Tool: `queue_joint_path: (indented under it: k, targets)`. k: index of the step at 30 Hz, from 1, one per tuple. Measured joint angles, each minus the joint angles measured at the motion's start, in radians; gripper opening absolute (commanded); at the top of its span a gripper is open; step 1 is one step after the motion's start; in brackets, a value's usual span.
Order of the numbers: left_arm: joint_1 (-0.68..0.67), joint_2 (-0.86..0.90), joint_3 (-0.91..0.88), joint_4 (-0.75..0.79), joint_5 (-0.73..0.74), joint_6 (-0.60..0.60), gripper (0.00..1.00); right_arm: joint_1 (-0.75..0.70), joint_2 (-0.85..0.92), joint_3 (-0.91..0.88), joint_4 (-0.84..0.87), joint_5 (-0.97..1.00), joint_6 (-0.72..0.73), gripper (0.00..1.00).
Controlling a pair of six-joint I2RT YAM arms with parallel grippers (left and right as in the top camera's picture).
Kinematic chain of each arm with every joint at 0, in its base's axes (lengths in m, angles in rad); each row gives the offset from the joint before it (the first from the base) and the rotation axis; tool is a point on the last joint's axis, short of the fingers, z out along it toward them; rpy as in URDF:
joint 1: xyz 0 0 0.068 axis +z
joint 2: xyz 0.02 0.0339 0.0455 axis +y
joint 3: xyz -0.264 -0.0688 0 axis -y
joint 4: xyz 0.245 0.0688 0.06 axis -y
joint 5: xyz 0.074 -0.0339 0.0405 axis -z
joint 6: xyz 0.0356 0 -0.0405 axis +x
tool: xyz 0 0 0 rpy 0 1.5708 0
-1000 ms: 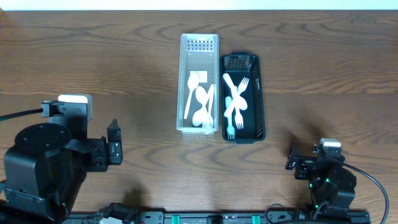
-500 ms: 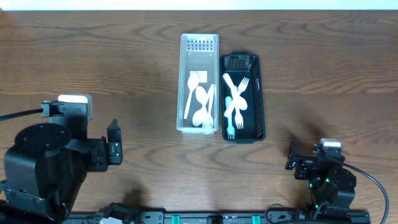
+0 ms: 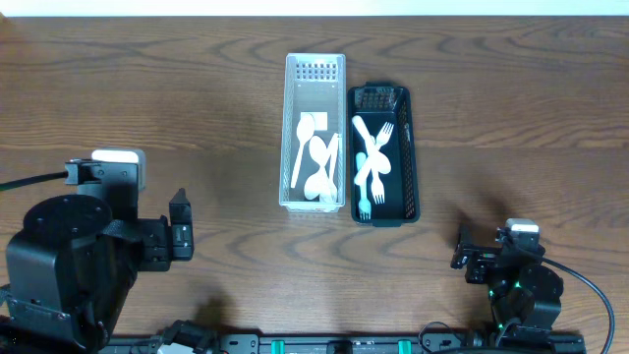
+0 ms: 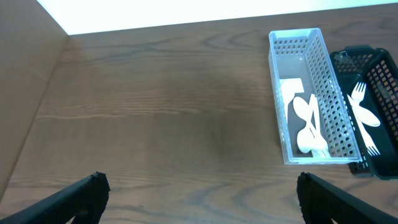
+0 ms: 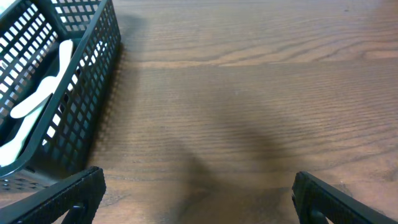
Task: Pack container
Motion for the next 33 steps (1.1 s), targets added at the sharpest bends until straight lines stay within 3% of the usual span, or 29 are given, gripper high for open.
queue_joint_path:
  k: [6,12,16,26,33]
  targets:
    - [0.14,-0.07,-0.073,0.049,0.001,-0.002,0.98,0.0,0.0,0.0,0.0,0.0,0.0,0.99]
    - [0.27,-0.251,-0.342,0.315,0.027,-0.004,0.98,0.0,0.0,-0.001,0.001,0.0,0.0,0.99]
    - [0.287,-0.381,-0.587,0.524,0.037,-0.016,0.98,0.0,0.0,-0.002,0.002,0.0,0.0,0.99]
    - [0.29,-0.651,-1.131,0.846,0.054,-0.054,0.98,0.0,0.0,-0.002,0.002,0.0,0.0,0.99]
    - [0.29,-0.758,-1.379,0.969,0.054,-0.087,0.98,0.0,0.0,-0.002,0.002,0.0,0.0,0.99]
